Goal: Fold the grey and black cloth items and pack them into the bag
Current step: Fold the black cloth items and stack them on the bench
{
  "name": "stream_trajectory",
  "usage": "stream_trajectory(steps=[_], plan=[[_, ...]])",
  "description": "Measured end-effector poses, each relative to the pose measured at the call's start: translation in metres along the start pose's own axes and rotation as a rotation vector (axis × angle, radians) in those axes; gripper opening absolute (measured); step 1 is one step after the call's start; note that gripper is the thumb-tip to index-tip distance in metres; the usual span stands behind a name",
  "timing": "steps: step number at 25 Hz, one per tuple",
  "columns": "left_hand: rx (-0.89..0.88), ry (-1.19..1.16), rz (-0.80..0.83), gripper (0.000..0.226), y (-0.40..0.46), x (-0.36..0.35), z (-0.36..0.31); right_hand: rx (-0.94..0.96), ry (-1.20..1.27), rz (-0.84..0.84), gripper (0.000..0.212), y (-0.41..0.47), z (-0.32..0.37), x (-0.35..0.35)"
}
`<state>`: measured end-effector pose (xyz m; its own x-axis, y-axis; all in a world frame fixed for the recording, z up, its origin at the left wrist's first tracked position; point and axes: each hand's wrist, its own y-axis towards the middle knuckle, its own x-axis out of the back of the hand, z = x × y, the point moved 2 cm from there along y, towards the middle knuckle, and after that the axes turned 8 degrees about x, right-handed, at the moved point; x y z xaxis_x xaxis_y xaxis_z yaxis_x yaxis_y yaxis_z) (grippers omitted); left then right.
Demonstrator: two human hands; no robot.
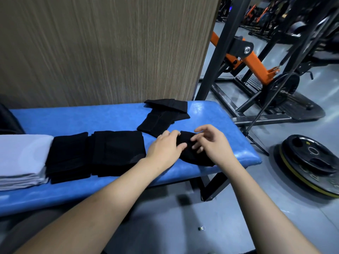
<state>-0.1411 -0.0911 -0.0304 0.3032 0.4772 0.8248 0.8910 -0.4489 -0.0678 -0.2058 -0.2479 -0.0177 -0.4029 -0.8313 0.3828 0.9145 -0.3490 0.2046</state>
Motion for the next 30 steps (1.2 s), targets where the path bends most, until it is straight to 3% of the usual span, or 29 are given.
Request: stream_trajectory(steps=[2, 4, 7, 10, 16, 20, 25, 30], plan=[[-0.018, 0.049, 0.000, 0.047, -0.002, -0.003, -0.003, 0.055, -0.272, -0.087, 0.022, 0.000, -0.008, 0.022], [-0.028, 0.057, -0.003, 0.046, -0.001, -0.003, -0.004, 0.103, -0.528, -0.016, 0.020, -0.003, -0.019, 0.037], [-0.017, 0.073, 0.013, 0.046, 0.001, -0.004, -0.004, 0.059, -0.684, 0.120, 0.029, -0.012, -0.033, 0.042], [0.023, 0.096, 0.027, 0.048, 0.003, -0.007, -0.005, -0.005, -0.782, 0.127, 0.035, -0.015, -0.034, 0.036], [0.062, -0.218, 0.100, 0.039, 0.008, -0.006, -0.012, -0.133, -0.525, 0.103, 0.036, -0.011, -0.027, 0.031], [0.123, -0.416, 0.160, 0.043, 0.008, -0.006, -0.013, -0.169, -0.323, -0.018, 0.040, -0.013, -0.022, 0.037], [0.092, -0.455, 0.175, 0.038, 0.006, -0.006, -0.013, -0.210, -0.105, -0.027, 0.045, -0.018, -0.014, 0.041], [0.092, -0.566, 0.175, 0.032, 0.002, -0.004, -0.011, -0.140, -0.134, 0.000, 0.034, -0.018, -0.016, 0.046]])
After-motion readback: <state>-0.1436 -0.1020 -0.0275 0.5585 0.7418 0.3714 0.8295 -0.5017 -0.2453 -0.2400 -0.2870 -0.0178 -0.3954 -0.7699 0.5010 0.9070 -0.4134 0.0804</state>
